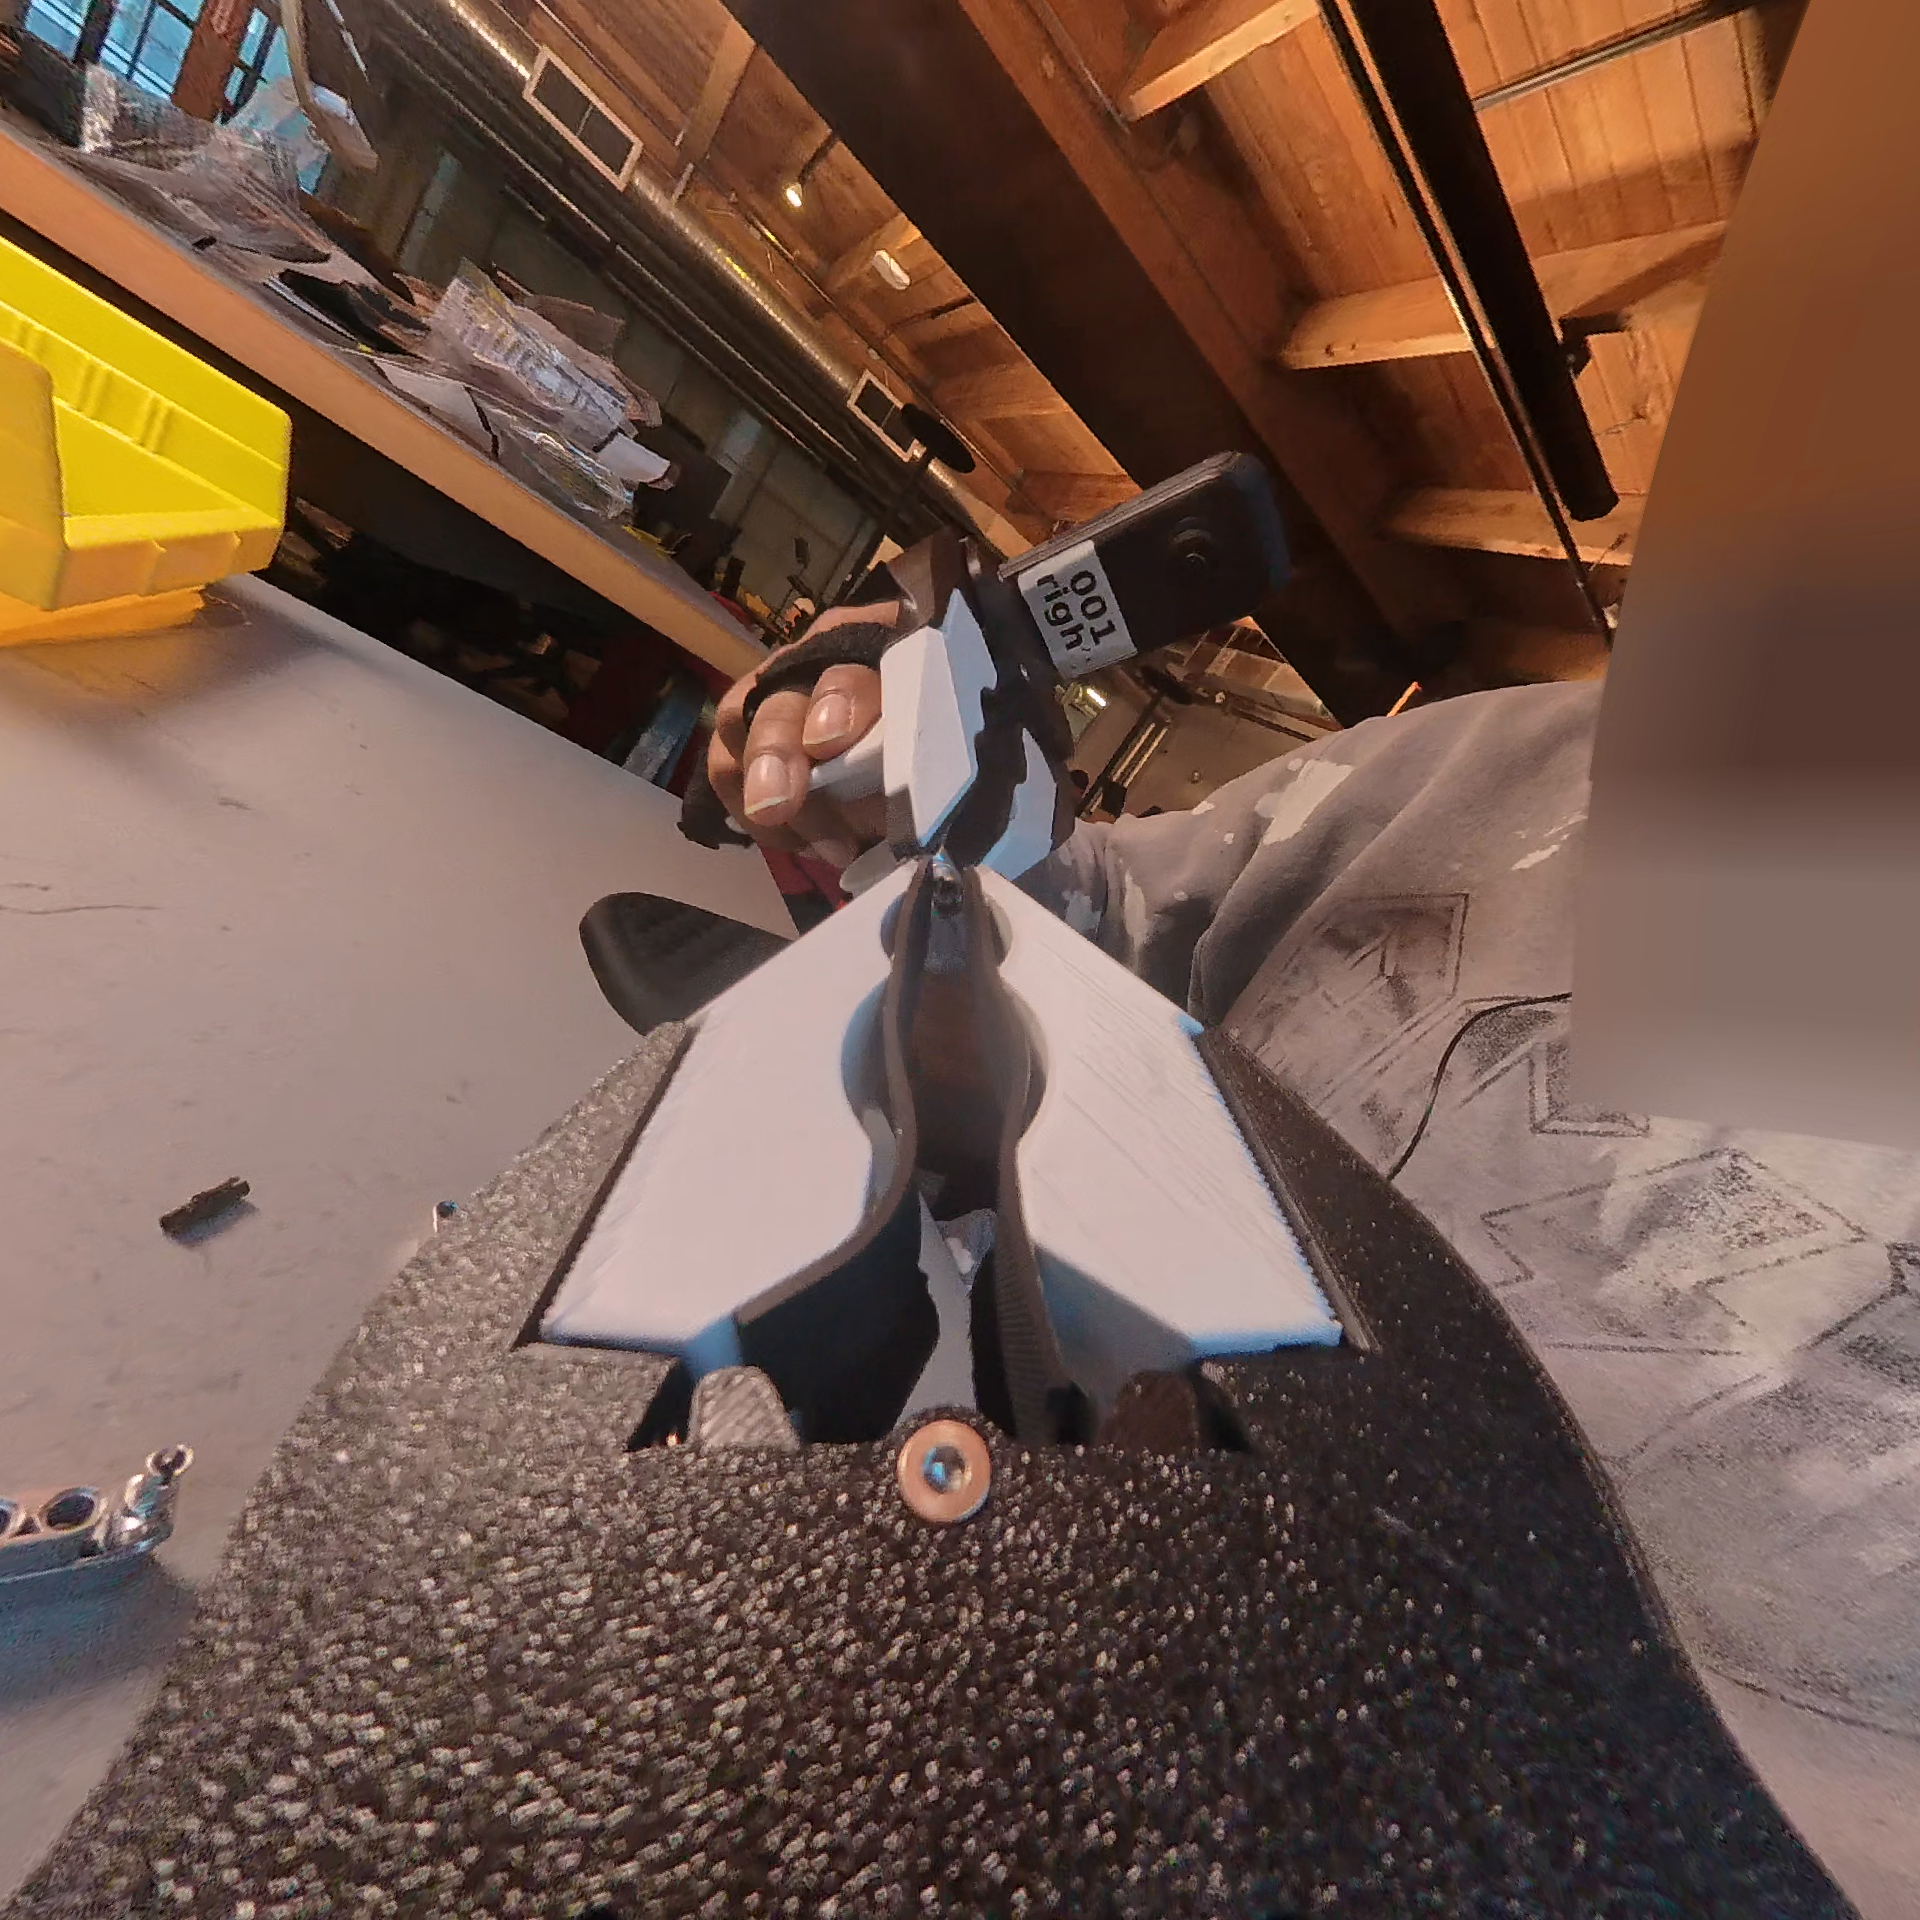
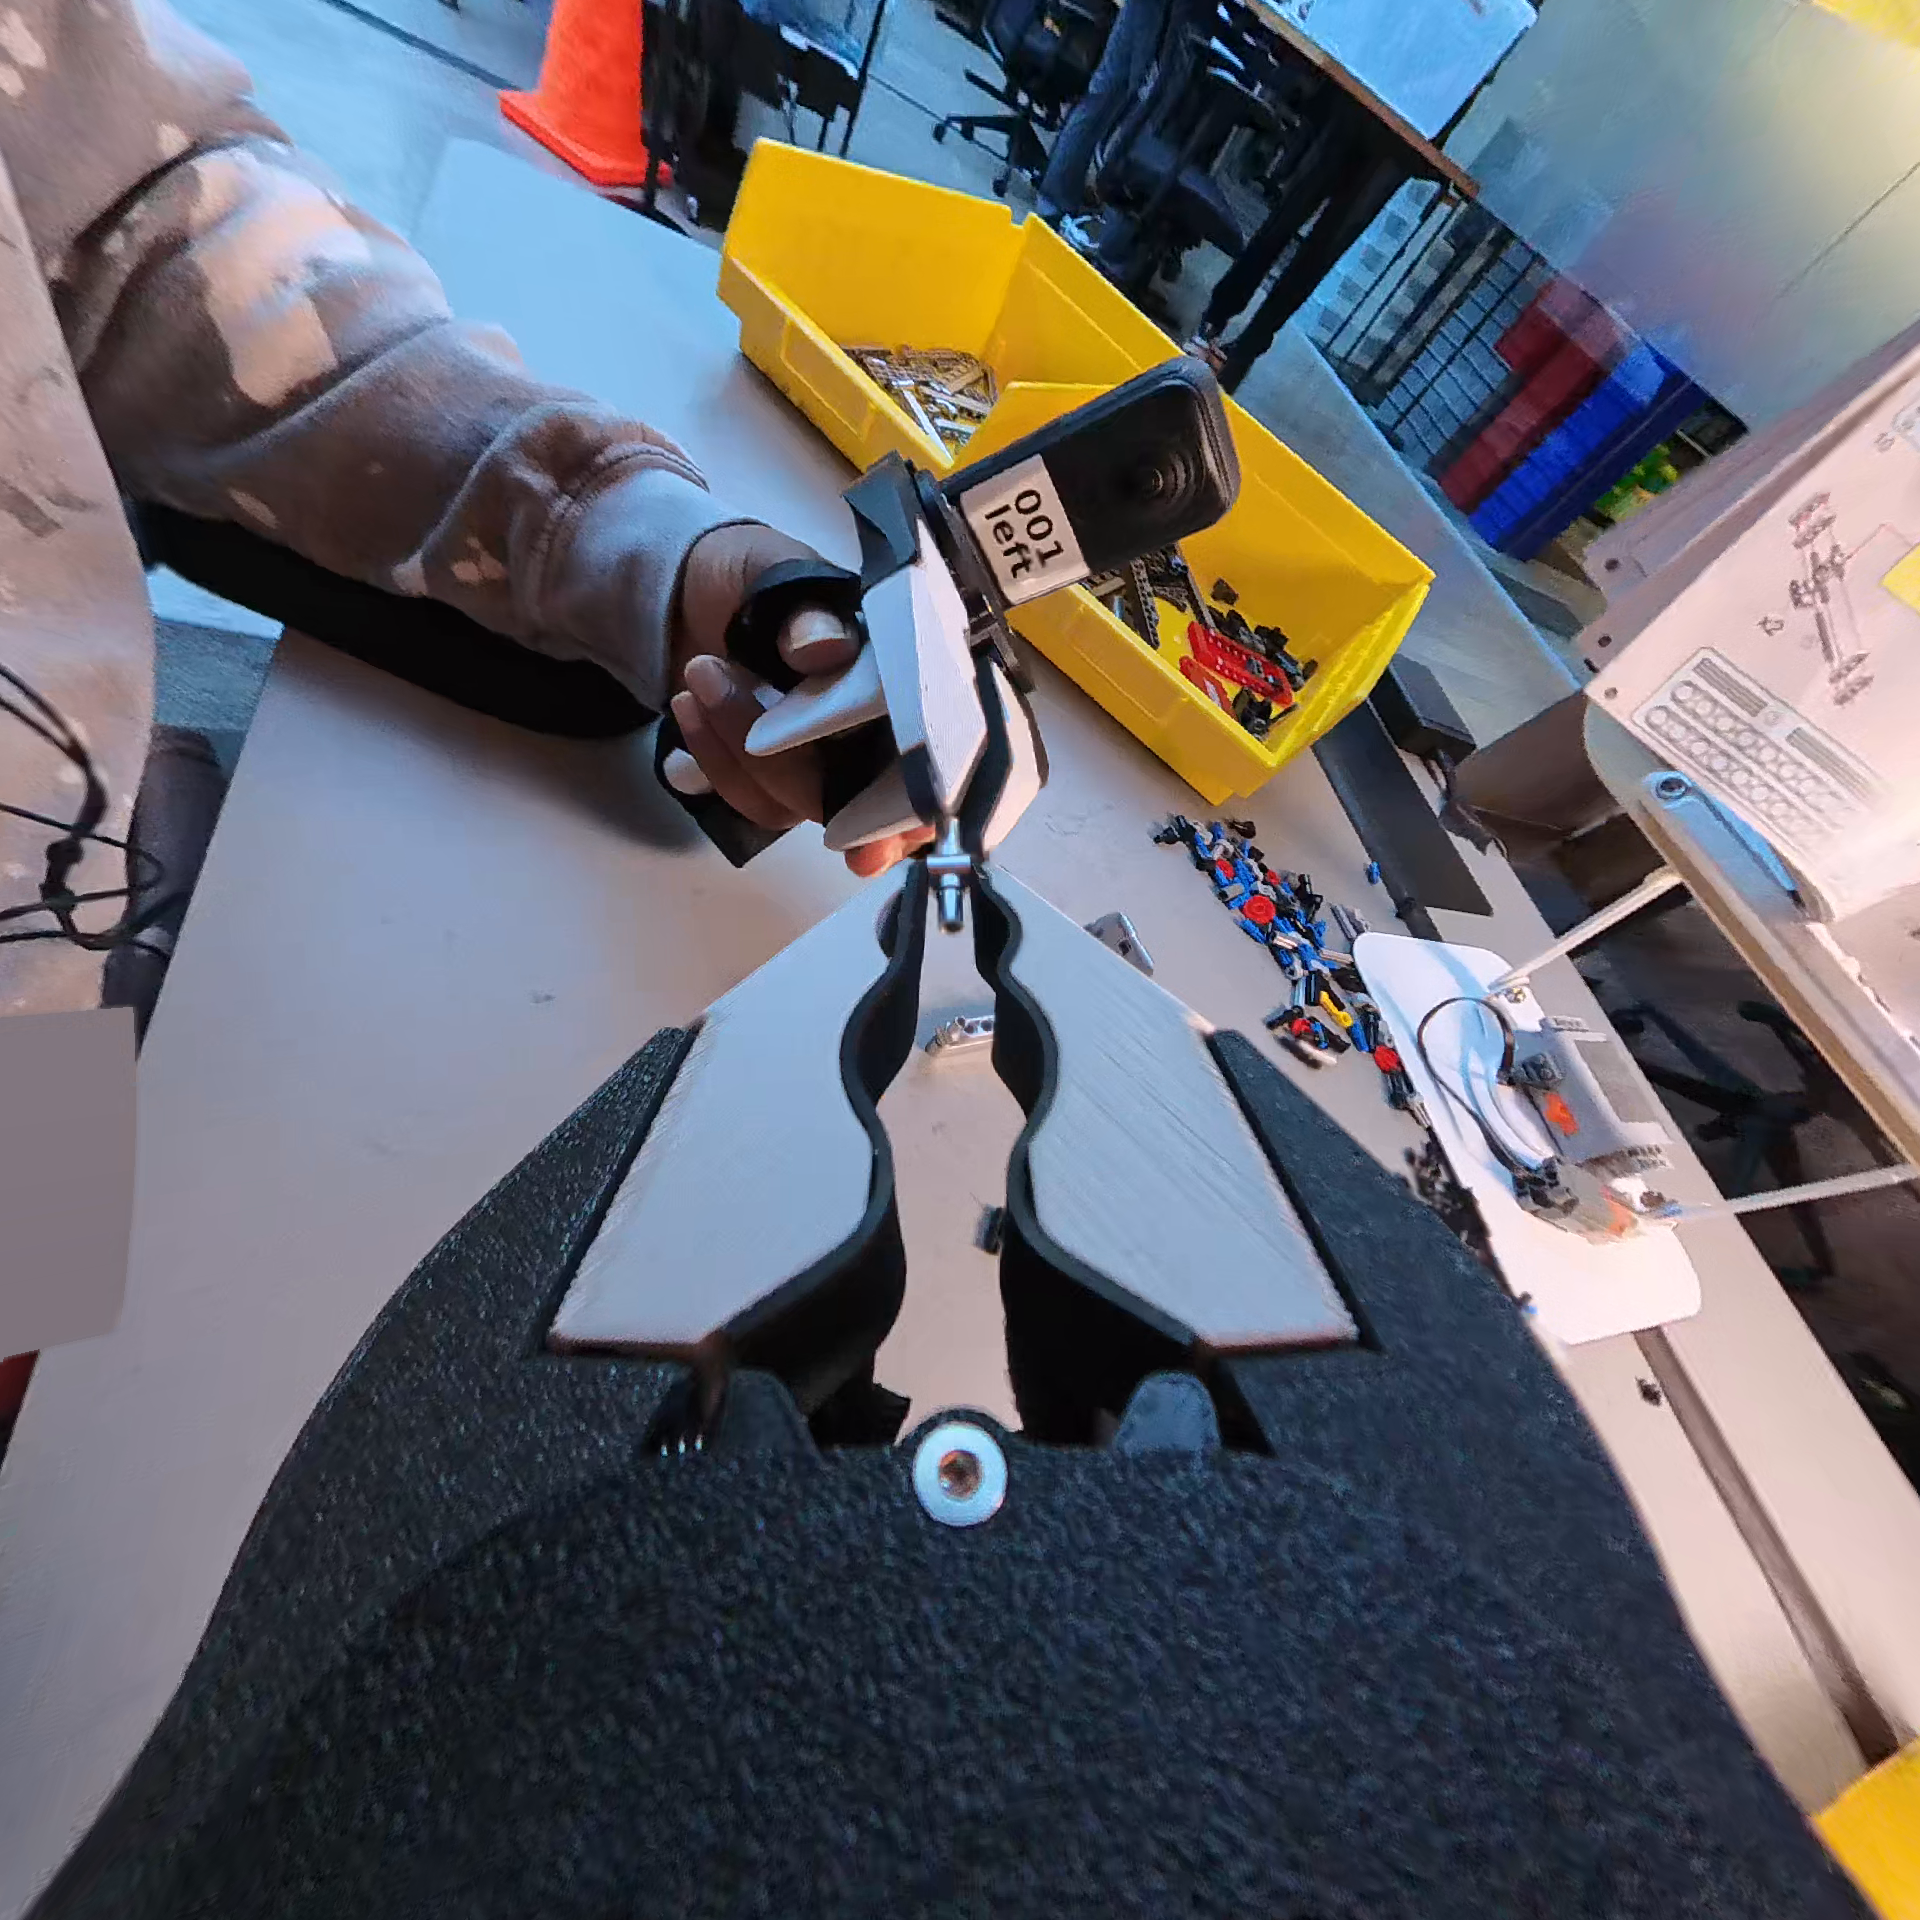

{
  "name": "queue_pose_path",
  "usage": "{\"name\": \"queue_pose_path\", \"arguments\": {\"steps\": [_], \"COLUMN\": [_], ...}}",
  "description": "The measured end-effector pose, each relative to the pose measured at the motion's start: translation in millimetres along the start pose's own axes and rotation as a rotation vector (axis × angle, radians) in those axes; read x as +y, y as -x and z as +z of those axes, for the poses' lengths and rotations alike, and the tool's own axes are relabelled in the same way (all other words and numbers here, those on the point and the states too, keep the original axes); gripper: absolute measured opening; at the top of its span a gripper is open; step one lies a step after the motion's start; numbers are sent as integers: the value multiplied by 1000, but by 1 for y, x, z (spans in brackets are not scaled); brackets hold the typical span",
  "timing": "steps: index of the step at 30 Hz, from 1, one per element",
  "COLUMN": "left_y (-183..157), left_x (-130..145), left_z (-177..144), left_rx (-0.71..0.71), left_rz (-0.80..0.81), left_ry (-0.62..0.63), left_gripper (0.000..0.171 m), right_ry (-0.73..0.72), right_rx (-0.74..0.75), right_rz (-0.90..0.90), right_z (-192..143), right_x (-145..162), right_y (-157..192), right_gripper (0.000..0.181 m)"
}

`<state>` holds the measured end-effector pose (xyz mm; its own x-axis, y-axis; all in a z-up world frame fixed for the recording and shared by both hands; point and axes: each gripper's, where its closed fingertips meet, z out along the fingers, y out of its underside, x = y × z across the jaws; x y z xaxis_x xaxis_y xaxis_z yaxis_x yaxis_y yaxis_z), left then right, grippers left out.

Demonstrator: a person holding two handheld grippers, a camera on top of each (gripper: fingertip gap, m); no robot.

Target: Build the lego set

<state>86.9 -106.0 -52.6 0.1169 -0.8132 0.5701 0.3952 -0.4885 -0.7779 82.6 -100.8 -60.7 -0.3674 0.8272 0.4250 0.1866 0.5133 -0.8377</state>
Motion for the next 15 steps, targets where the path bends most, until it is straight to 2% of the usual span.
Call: {"name": "queue_pose_path", "arguments": {"steps": [3, 9, 12, 15], "left_y": [-8, 7, 6, 2], "left_x": [-11, -14, -14, -13], "left_z": [-6, -9, -5, 1], "left_rx": [46, -20, 6, -2], "left_rz": [-6, -38, -74, -32], "left_ry": [-61, -90, -116, -116], "left_gripper": [2, 3, 13, 22], "right_ry": [-45, -323, -507, -663], "right_rx": [32, 2, -45, -93], "right_rz": [111, 428, 616, 780], "right_z": [-2, -7, -6, 0], "right_x": [4, -18, -33, -42], "right_y": [-10, -24, -31, -36], "right_gripper": [7, 7, 7, 6]}}
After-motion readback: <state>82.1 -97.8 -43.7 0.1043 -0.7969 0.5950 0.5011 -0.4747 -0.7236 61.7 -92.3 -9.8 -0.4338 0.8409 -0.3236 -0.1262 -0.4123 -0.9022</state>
